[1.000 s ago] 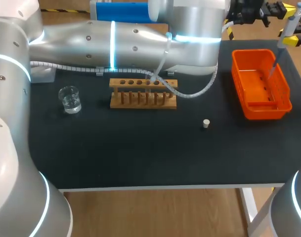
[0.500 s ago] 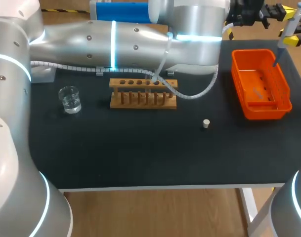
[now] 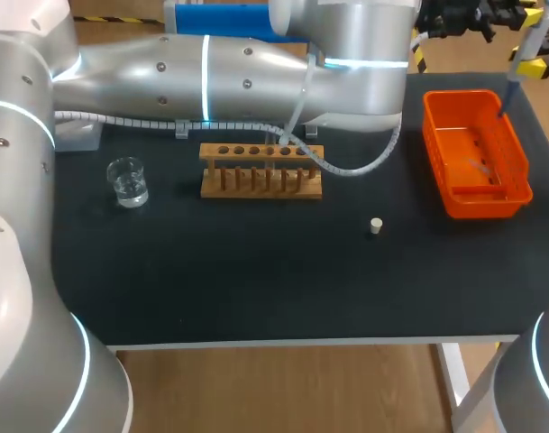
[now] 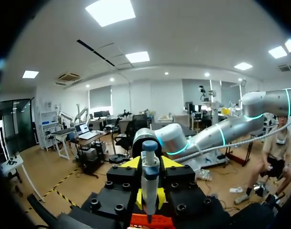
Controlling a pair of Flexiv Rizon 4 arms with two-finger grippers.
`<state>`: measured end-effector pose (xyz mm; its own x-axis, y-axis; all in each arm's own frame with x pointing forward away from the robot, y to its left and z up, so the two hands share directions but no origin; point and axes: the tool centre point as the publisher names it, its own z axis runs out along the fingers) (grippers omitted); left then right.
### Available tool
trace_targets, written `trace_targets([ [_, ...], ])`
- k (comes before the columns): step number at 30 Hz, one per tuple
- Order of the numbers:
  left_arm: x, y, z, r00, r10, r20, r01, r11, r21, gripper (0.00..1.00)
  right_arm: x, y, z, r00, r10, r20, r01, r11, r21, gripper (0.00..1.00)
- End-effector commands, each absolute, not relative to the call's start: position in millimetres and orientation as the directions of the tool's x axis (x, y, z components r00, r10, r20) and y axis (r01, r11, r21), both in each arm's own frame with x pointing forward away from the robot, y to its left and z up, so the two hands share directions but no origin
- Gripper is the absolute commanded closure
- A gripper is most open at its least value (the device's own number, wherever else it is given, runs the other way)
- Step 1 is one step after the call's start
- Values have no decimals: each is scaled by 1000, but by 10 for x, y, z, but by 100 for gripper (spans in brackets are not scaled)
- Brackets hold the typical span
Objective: Invert the test tube, pick up the pipette, mount the tip to pipette, aspirate from beaker and dispense into the tube, eject the tip, return the pipette, and cap with the stopper.
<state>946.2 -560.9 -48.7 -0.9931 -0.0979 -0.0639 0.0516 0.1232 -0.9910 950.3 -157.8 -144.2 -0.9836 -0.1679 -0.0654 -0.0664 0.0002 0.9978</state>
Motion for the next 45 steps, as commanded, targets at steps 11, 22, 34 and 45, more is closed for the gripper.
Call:
trace_targets([
  [11,9416,-5078,-253,-998,23,-56,60,210,-976,0,9512,-1589,-1422,-983,-172,-65,-67,5,998,100],
  [22,9194,-4482,-415,-1000,-21,-14,9,236,-972,0,9512,-1589,-1422,-983,-172,-65,-67,5,998,100],
  [34,8787,-3865,-628,-995,-104,-6,-12,172,-985,0,9512,-1589,-1422,-983,-172,-65,-67,5,998,100],
  [45,8413,-3394,-878,-987,-162,-13,-9,132,-991,0,9512,-1589,-1422,-983,-172,-65,-67,5,998,100],
])
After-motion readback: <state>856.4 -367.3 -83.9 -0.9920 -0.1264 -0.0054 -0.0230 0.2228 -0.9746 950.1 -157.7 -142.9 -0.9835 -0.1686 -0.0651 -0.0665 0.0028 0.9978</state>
